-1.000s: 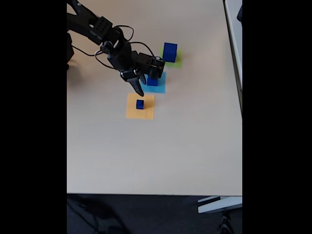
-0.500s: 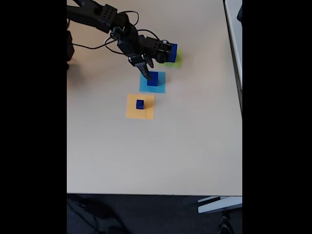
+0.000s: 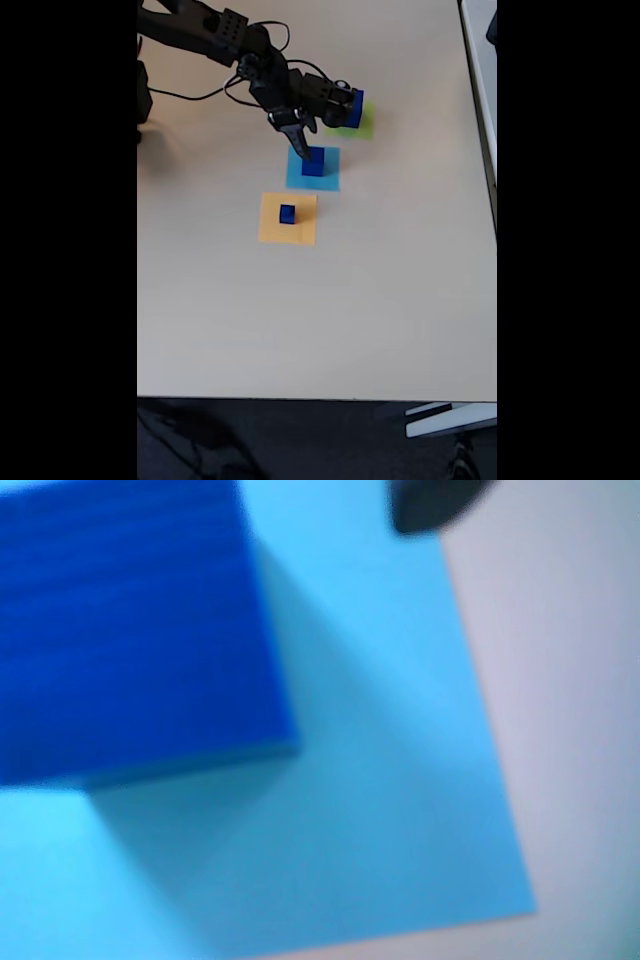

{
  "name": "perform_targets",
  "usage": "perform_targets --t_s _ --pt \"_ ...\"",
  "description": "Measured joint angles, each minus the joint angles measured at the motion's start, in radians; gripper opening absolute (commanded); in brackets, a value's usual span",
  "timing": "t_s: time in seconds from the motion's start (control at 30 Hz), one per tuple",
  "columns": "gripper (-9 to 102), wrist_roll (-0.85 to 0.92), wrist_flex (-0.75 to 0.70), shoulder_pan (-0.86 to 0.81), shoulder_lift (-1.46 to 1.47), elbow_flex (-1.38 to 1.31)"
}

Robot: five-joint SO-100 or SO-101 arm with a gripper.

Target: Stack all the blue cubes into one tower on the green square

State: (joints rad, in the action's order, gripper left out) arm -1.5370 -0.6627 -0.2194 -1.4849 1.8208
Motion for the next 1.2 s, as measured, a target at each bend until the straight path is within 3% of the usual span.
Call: perform_targets --t_s 0.97,1.2 --pt "30 0.071 0.044 -0.021 0.098 -0.028" --pt "25 0.071 0.054 -0.021 0.124 -0.031"
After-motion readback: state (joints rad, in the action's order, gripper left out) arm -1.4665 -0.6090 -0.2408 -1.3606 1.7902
